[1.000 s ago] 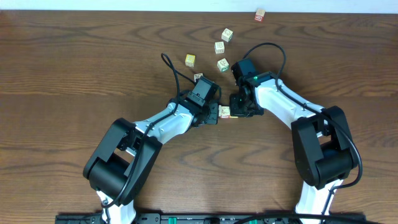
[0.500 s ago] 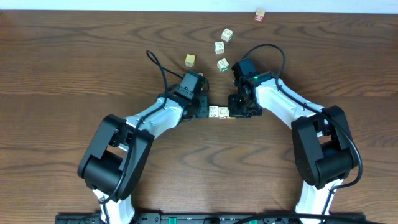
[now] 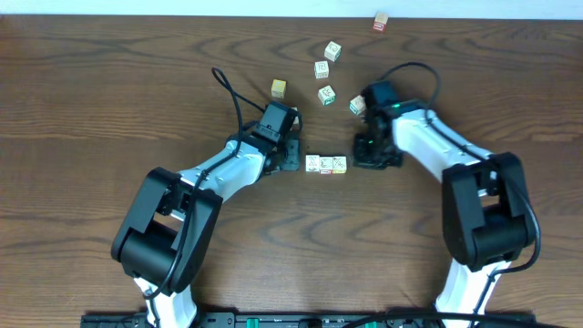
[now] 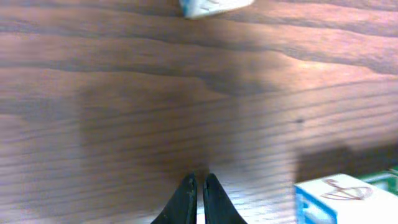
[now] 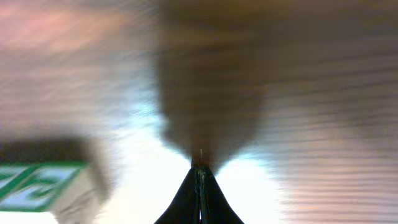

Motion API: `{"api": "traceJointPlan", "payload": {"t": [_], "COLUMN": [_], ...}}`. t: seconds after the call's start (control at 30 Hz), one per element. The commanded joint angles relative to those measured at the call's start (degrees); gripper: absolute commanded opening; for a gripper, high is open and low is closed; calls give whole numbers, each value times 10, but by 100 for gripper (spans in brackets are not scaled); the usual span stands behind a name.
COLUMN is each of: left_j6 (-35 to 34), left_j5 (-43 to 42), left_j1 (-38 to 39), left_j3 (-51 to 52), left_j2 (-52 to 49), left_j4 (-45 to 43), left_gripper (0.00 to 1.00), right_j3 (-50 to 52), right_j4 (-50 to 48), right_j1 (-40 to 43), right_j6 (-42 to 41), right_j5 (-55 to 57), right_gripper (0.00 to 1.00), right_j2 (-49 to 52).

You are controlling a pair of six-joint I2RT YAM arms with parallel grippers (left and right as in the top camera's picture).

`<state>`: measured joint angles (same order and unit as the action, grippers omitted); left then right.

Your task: Lift 3 blocks

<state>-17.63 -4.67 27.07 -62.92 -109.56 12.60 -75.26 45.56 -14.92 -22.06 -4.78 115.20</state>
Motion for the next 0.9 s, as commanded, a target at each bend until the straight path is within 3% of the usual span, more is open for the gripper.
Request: {"api": "traceJointPlan", "payload": {"t": [0.0,0.17,0.37,0.47,0.53,0.63,0.73,0.8,0.87], "left_j6": [38,97,180,232,265,309,354,378,435], "left_j5": [65,188,224,234,275,399,437,437,438], "left_j1": [-20,-23,-24,-24,-24,-34,-50,-61,-69], "left_j3": [-10,-10,-9,-9,-9,-9,-9,-9,-9], "left_j2": [61,184,355,430,463,493,495,493,493], "left_j4": [-2,-1,14,12,-5,-92,-158,-168,-157], "left_gripper": [8,8,14,17,26,48,66,72,73], "right_j3": [2,2,2,2,2,2,2,2,1], "right_j4": [-5,-48,-52,-52,-53,-66,-97,-139,-188], "right_j1": [47,77,89,88,88,90,90,90,90], "right_j6": [30,86,135,163,186,217,218,210,211], "right_j5": [44,43,37,28,28,54,70,89,150], "right_gripper": [1,1,1,15,24,38,56,63,78], "right_j2": [12,-54,-193,-261,-298,-350,-380,-396,-399]}}
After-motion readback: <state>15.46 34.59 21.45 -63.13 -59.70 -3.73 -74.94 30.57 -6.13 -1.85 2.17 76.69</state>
